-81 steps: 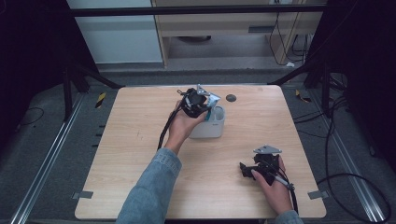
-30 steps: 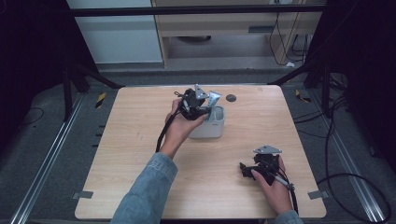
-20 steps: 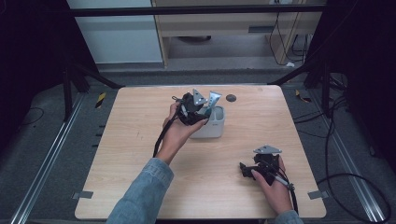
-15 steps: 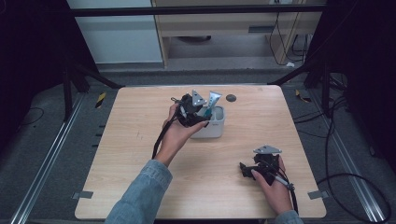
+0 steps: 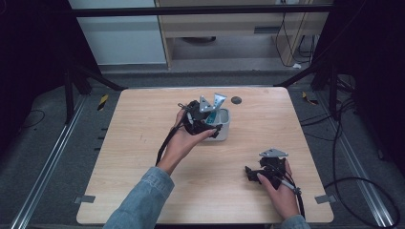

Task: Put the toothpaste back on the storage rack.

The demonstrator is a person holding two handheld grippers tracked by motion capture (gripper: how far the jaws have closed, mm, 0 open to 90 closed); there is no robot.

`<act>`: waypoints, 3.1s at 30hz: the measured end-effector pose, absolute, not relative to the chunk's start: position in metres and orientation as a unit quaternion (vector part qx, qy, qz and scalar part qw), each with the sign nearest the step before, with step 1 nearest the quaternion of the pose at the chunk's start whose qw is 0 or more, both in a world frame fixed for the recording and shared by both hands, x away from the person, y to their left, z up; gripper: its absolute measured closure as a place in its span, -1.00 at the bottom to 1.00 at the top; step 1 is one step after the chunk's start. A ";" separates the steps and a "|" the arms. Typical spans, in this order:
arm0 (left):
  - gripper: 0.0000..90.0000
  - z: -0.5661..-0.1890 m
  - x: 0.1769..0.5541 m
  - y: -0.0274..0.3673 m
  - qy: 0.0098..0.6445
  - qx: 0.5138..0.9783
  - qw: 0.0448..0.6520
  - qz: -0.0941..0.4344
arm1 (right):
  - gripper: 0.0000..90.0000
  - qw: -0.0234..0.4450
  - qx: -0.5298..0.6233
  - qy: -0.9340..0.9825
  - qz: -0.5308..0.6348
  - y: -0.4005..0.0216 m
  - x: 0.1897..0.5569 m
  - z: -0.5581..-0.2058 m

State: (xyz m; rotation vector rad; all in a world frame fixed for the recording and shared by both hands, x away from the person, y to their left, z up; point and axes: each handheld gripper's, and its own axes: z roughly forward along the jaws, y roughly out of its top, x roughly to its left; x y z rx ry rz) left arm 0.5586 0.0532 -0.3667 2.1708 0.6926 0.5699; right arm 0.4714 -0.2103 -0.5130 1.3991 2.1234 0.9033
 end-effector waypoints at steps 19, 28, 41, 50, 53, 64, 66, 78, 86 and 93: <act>-0.80 -0.376 0.527 0.037 0.228 0.876 0.387 0.175 | -0.99 0.220 0.504 0.769 0.326 -0.210 0.472 -0.513; -0.80 -0.378 0.519 0.039 0.219 0.884 0.378 0.167 | -0.99 0.219 0.505 0.769 0.326 -0.210 0.472 -0.513; -0.82 -0.386 0.500 0.054 0.219 0.883 0.382 0.164 | -0.99 0.219 0.505 0.769 0.326 -0.210 0.472 -0.513; -0.82 -0.402 0.493 0.074 0.242 0.877 0.383 0.158 | -0.99 0.219 0.505 0.768 0.327 -0.210 0.472 -0.513; -0.82 -0.411 0.493 0.087 0.256 0.877 0.375 0.157 | -0.99 0.219 0.504 0.769 0.326 -0.210 0.472 -0.513; -0.82 -0.429 0.492 0.125 0.298 0.867 0.367 0.155 | -0.99 0.219 0.505 0.769 0.327 -0.210 0.472 -0.513; -0.83 -0.434 0.493 0.132 0.307 0.865 0.365 0.157 | -0.99 0.219 0.505 0.768 0.327 -0.210 0.472 -0.513; -0.86 -0.465 0.494 0.193 0.374 0.842 0.351 0.167 | -0.99 0.219 0.505 0.768 0.327 -0.210 0.472 -0.513; -0.84 -0.475 0.494 0.222 0.407 0.830 0.334 0.183 | -0.99 0.219 0.505 0.768 0.327 -0.210 0.472 -0.513; -0.83 -0.484 0.498 0.243 0.425 0.824 0.318 0.199 | -0.99 0.219 0.505 0.768 0.327 -0.210 0.472 -0.513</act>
